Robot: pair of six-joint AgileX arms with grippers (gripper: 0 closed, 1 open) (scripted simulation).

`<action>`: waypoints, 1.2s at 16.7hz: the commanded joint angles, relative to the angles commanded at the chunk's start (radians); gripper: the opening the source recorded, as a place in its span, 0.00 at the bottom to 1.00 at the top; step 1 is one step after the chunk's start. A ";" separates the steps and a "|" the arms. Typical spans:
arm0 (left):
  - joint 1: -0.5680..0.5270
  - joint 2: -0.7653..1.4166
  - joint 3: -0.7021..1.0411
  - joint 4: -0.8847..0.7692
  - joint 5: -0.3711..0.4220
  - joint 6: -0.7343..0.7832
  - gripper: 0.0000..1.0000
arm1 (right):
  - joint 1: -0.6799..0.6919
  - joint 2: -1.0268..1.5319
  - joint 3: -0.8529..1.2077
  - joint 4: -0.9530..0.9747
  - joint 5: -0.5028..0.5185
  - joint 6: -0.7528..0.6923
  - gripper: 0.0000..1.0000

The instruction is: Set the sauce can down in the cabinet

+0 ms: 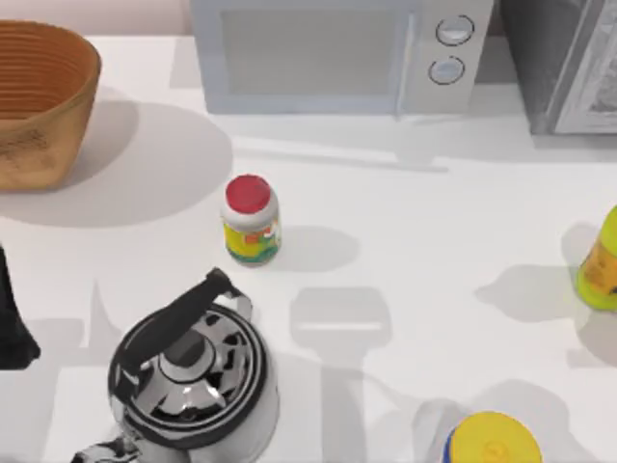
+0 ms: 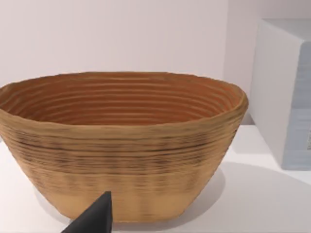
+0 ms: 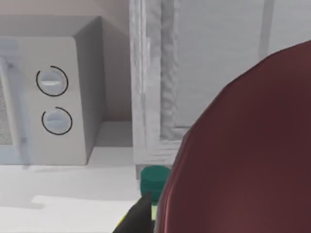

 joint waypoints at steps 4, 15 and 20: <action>0.000 0.000 0.000 0.000 0.000 0.000 1.00 | 0.003 0.005 0.002 -0.003 -0.002 0.000 0.00; 0.000 0.000 0.000 0.000 0.000 0.000 1.00 | 0.077 0.582 0.689 -0.243 0.088 -0.002 0.00; 0.000 0.000 0.000 0.000 0.000 0.000 1.00 | 0.119 0.951 1.280 -0.374 0.153 0.003 0.00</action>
